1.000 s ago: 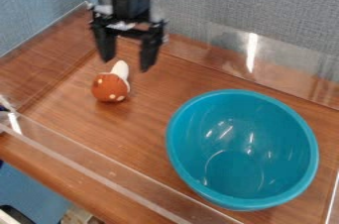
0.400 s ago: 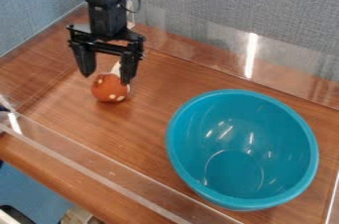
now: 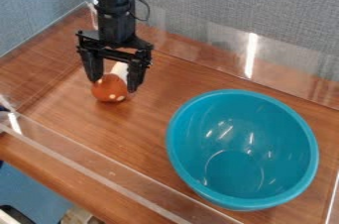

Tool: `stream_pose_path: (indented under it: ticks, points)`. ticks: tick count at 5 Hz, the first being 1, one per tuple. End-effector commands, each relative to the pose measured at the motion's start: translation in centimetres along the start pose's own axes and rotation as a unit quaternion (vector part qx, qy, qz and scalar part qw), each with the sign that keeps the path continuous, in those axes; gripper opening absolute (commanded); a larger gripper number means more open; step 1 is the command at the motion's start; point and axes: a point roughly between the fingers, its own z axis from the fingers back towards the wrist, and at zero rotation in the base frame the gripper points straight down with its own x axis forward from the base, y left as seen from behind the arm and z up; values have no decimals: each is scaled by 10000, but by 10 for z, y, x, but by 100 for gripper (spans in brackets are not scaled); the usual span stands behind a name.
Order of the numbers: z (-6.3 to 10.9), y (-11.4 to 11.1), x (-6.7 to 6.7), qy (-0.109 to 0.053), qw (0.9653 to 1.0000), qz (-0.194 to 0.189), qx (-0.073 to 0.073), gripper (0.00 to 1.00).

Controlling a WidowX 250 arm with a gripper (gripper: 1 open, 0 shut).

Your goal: Put the mushroom in the blue bowl

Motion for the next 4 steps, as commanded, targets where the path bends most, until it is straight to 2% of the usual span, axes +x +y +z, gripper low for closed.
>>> stream_pose_path:
  ticks: [1,4]
  points:
    - [15,-5,0,-303,9995,-72,15,100]
    - [32,-8,-6,-700,9975,-74,-64,100]
